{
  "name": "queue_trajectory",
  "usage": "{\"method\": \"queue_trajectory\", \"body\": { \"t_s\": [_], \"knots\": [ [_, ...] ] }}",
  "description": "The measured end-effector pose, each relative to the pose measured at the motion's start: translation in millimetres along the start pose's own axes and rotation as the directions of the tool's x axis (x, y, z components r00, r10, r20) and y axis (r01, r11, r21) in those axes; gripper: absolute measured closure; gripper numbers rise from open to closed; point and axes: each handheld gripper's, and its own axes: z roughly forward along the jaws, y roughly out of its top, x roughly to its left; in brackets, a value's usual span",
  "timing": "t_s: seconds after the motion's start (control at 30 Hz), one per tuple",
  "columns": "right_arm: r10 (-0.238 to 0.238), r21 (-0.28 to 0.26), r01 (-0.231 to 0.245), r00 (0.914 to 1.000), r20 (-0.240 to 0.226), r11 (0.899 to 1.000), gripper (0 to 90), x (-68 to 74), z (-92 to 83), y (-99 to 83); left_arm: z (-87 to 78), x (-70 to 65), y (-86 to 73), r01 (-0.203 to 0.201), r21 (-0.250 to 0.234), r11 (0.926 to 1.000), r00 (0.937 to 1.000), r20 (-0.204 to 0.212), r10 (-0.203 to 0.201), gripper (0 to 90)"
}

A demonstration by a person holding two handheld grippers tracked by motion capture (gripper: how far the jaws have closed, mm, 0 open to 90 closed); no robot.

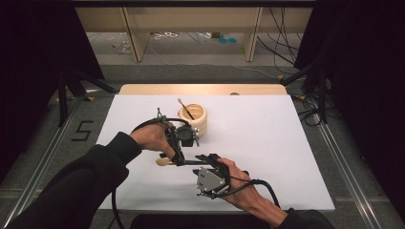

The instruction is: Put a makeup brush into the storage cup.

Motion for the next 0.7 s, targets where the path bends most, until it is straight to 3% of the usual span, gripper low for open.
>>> {"method": "queue_trajectory", "body": {
  "t_s": [0.17, 0.4, 0.53, 0.63, 0.7],
  "knots": [
    [-0.001, -0.002, 0.001, 0.9999, 0.014, 1.000, 59.8, -0.6, 0.0, -0.2, 0.0, -0.7, 0.7, -0.005, 0.000, 1.0000, 1.0000, 0.001, 0.005, 77.4],
    [-0.019, -0.004, 0.019, 0.9998, -0.010, 1.000, 65.7, -1.4, 1.3, 0.3, -1.0, -0.1, 0.8, -0.002, 0.001, 1.0000, 1.0000, 0.007, 0.002, 77.4],
    [-0.001, -0.002, 0.001, 1.0000, 0.007, 1.000, 68.5, -1.2, 1.7, 1.0, -1.4, -0.5, 2.3, 0.002, 0.006, 1.0000, 0.9999, 0.011, -0.002, 77.4],
    [0.026, 0.011, -0.026, 0.9996, -0.007, 1.000, 70.2, 0.7, 1.9, 1.5, -0.7, -0.5, 3.0, -0.004, 0.009, 1.0000, 0.9999, 0.016, 0.004, 77.4],
    [-0.001, 0.001, 0.002, 1.0000, -0.006, 1.000, 71.5, -0.9, 2.6, 2.1, -0.3, -0.9, 3.1, -0.003, 0.007, 1.0000, 0.9999, 0.016, 0.003, 77.4]
  ]
}}
